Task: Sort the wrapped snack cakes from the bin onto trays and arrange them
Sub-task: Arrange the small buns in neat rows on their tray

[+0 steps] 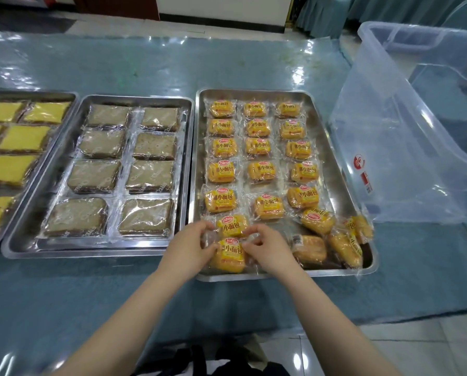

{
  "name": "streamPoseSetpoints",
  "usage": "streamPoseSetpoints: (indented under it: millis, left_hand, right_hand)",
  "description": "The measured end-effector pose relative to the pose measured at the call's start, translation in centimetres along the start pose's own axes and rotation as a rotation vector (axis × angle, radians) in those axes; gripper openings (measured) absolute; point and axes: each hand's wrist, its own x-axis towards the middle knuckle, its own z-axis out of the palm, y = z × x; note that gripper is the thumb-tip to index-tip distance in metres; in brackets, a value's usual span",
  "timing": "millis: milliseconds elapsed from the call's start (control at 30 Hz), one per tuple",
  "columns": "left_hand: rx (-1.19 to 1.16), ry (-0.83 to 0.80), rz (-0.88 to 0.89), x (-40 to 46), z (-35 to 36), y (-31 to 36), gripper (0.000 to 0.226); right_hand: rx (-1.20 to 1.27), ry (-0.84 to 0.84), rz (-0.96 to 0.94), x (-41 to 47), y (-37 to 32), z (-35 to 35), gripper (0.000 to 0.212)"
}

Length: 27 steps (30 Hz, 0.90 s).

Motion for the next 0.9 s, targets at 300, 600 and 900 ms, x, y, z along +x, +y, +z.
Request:
streamPoseSetpoints:
  millis: [300,600,900]
  left_hand:
    - [0.37,-0.18,0.207,-0.2,5.1,0.7,0.071]
    - [0.451,-0.273,0.144,1.0,6.0,-0.2,0.078]
    - [0.279,-0.016,0.074,1.5,5.6,1.2,0.064]
  right_hand:
    - [-0.186,0.046,-0.106,1.0,0.5,0.0,0.017]
    - [0.011,-0.031,-0.064,1.5,0.9,-2.0,0.022]
    - [-0.463,0.314,-0.321,5.8,0.1,-5.4,0.038]
